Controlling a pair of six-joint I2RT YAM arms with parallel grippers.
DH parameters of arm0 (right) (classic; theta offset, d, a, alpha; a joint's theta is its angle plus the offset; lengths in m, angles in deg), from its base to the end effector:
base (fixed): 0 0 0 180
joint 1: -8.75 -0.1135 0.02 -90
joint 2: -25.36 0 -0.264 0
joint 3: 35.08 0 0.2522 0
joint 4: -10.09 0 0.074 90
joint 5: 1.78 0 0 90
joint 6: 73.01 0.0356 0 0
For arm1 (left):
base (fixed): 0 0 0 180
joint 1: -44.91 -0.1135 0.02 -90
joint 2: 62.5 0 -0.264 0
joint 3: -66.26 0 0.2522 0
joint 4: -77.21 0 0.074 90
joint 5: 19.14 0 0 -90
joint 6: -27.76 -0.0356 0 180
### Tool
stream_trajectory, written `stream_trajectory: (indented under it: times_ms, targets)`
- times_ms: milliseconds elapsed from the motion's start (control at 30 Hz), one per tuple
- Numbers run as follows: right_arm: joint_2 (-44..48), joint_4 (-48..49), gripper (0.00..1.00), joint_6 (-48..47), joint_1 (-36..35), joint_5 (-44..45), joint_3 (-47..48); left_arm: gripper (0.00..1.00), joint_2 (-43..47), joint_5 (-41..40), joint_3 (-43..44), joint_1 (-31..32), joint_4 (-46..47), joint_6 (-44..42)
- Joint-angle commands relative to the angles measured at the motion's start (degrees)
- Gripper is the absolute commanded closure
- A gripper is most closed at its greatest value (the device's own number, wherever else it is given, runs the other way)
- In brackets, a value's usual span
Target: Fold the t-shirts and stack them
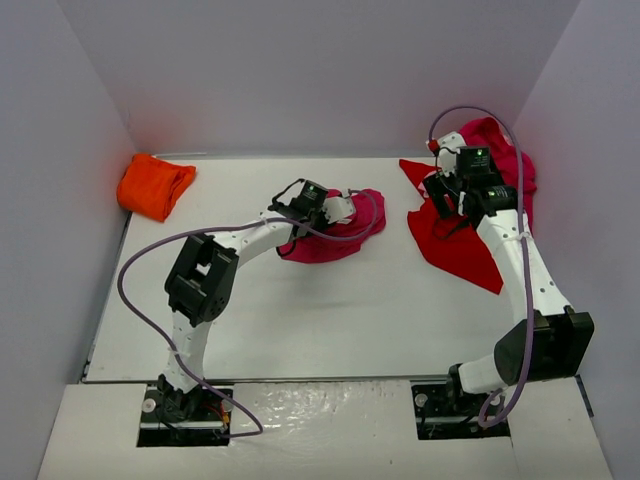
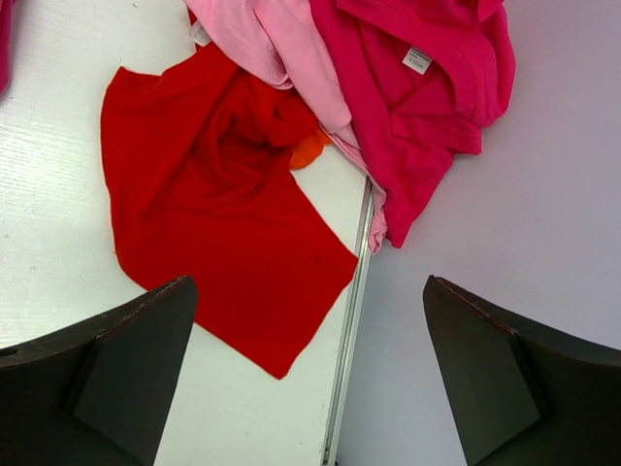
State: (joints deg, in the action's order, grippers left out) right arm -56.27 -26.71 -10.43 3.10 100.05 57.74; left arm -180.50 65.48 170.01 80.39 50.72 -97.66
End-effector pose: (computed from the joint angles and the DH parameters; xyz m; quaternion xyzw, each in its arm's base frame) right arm 0.3263 0.0249 0.3766 -0.1869 0.8226 -0.1857 0.5040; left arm 0.3857 -0.2708 0.2131 0.5107 0.7510 0.0424 0.4163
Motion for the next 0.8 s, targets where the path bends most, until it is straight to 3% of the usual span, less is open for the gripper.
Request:
stream_trajectory:
  times_ms: [0,333,433,600,767]
  targets:
    - [2.2,2.9,0.00,0.9,0.3,1.4,-0.1,1.00,2.3,-1.0,5.5,0.6,0.0,2.2]
    - [2.5,3.0,0.00,1.3,0.3,1.1,-2.4,1.00,6.1,-1.8,15.9,0.8,-7.6,4.8]
    - [2.1,3.1,0.00,1.5,0.3,0.5,-3.1,1.00,10.2,-4.4,25.1,0.2,-12.4,5.3]
    - [1.4,3.4,0.00,1.2,0.3,-1.1,-5.1,1.00,19.2,1.0,39.6,-3.0,-23.6,9.4]
    - [0.0,3.2,0.00,2.5,-0.5,-7.0,-4.4,1.00,27.1,2.6,43.5,-3.6,-31.9,10.6]
